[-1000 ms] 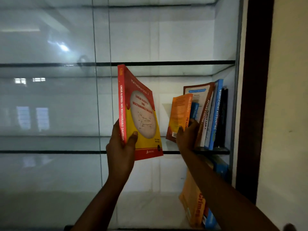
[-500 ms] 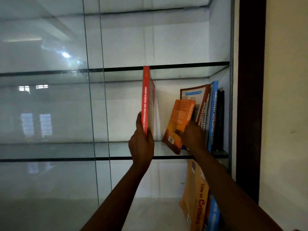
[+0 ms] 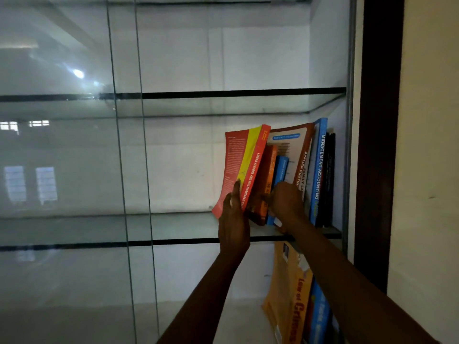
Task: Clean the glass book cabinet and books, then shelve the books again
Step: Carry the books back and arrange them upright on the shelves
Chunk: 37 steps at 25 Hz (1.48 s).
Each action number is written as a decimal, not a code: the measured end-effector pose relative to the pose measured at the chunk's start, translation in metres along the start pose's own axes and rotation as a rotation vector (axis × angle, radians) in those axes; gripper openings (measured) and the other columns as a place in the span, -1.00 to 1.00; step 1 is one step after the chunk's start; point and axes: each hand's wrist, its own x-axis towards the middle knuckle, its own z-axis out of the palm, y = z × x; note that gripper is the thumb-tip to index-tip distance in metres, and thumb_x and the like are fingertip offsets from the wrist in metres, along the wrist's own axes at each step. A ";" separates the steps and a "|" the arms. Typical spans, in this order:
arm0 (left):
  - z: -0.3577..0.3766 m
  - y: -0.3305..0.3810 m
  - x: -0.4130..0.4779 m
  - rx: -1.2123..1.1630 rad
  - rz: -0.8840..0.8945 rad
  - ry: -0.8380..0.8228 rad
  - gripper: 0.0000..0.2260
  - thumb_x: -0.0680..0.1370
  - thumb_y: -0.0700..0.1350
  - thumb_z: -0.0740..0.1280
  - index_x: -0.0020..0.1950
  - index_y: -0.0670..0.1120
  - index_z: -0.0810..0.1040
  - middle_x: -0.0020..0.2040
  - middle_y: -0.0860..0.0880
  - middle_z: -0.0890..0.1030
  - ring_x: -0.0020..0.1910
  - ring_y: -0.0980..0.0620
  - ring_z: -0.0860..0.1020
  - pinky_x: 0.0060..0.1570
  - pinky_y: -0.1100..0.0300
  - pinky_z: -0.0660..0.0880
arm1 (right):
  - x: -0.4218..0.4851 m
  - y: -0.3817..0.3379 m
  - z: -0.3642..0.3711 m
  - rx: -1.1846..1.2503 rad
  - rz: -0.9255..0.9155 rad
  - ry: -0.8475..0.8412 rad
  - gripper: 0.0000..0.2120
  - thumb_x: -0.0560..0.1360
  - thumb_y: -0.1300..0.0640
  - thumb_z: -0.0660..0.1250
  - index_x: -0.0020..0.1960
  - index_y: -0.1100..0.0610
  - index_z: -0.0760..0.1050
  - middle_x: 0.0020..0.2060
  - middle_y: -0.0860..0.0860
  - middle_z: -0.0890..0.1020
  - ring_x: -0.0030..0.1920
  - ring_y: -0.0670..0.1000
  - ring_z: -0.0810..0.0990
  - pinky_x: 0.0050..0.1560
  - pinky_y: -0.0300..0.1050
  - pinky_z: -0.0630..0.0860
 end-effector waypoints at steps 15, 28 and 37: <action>-0.011 0.004 0.023 -0.303 -0.084 -0.512 -0.39 0.63 -0.09 0.15 0.51 0.15 -0.18 0.46 -0.12 0.16 0.28 -0.07 0.36 0.06 0.13 0.53 | 0.014 -0.052 -0.045 0.238 -0.195 -0.044 -0.72 0.50 0.24 0.34 0.18 0.28 0.48 0.08 0.23 0.60 -0.08 0.12 0.65 -0.07 -0.01 0.59; 0.005 0.012 0.025 -0.269 0.011 -0.444 -0.36 0.57 -0.20 0.28 0.46 0.11 -0.06 0.39 -0.11 0.24 0.20 0.12 0.38 -0.03 0.44 0.45 | 0.002 -0.020 -0.049 0.369 -0.063 -0.055 -0.56 0.41 0.22 0.45 0.23 0.22 0.39 0.11 0.18 0.58 0.07 0.17 0.59 0.05 0.17 0.55; -0.035 0.012 -0.008 -0.291 -0.115 -0.256 -0.61 0.57 -0.08 0.26 0.40 -0.01 0.37 0.33 0.02 0.45 0.28 0.13 0.42 0.16 0.32 0.37 | -0.068 0.015 -0.028 0.499 -0.019 -0.119 -0.70 0.53 0.23 0.28 0.26 0.14 0.45 0.08 0.03 0.58 0.06 -0.06 0.54 -0.07 -0.40 0.44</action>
